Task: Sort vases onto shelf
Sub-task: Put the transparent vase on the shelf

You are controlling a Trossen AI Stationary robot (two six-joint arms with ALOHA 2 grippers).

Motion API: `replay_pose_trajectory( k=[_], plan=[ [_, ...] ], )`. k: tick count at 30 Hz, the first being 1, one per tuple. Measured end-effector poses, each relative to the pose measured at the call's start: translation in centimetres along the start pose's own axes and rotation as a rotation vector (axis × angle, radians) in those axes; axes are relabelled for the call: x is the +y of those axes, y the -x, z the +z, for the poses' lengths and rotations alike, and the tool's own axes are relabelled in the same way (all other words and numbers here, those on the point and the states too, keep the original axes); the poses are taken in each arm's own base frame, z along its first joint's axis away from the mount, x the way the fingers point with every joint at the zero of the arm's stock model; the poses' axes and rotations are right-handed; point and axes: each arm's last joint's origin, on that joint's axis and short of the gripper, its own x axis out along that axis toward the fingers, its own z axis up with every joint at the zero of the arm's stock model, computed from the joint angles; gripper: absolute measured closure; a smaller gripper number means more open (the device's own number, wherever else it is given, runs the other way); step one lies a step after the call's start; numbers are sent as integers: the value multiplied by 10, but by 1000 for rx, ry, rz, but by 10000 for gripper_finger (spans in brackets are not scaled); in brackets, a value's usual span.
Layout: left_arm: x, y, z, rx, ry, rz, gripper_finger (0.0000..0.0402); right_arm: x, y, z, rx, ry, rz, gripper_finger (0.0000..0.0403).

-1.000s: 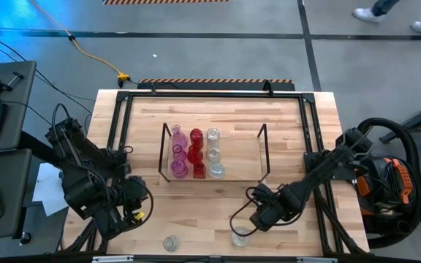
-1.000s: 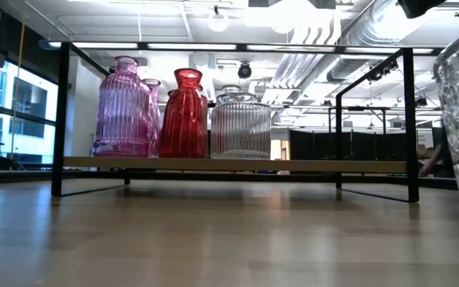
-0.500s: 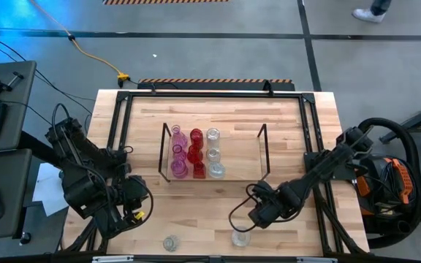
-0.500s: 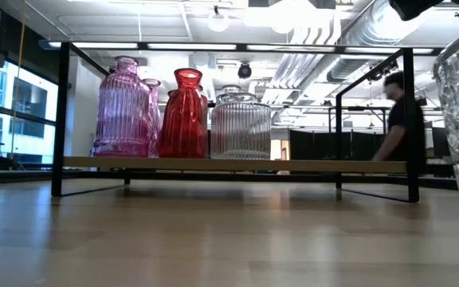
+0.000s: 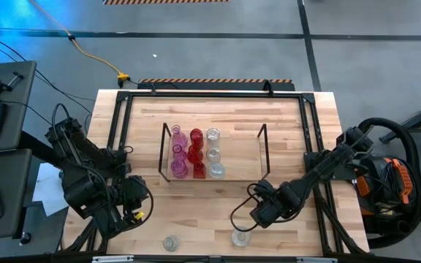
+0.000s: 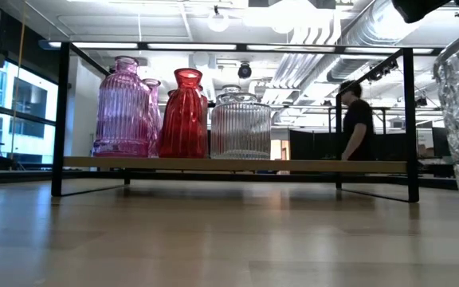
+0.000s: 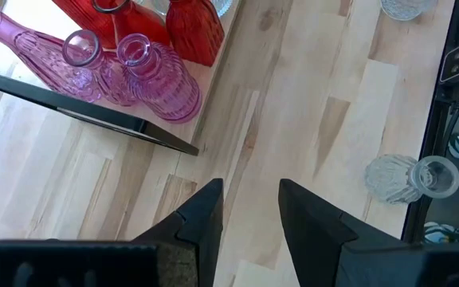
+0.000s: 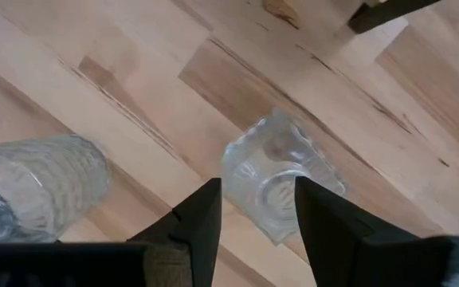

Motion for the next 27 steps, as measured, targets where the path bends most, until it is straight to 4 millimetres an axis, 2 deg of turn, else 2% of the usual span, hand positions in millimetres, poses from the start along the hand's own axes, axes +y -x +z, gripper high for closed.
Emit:
replay_pose_trajectory(
  k=[8,15,18,24,27],
  plan=[
    [0,0,0,-1,-7,0,287,13,-22,-7,48,41,-4,260],
    [0,0,0,-2,-35,1,287,14,-28,-3,57,43,-37,266],
    [0,0,0,-2,-41,1,287,13,-29,-3,59,63,-48,293],
    [0,0,0,-2,-38,1,287,13,-29,-3,60,124,-45,387],
    [0,0,0,-2,-31,1,287,14,-29,-2,64,176,-36,388]
  ],
)
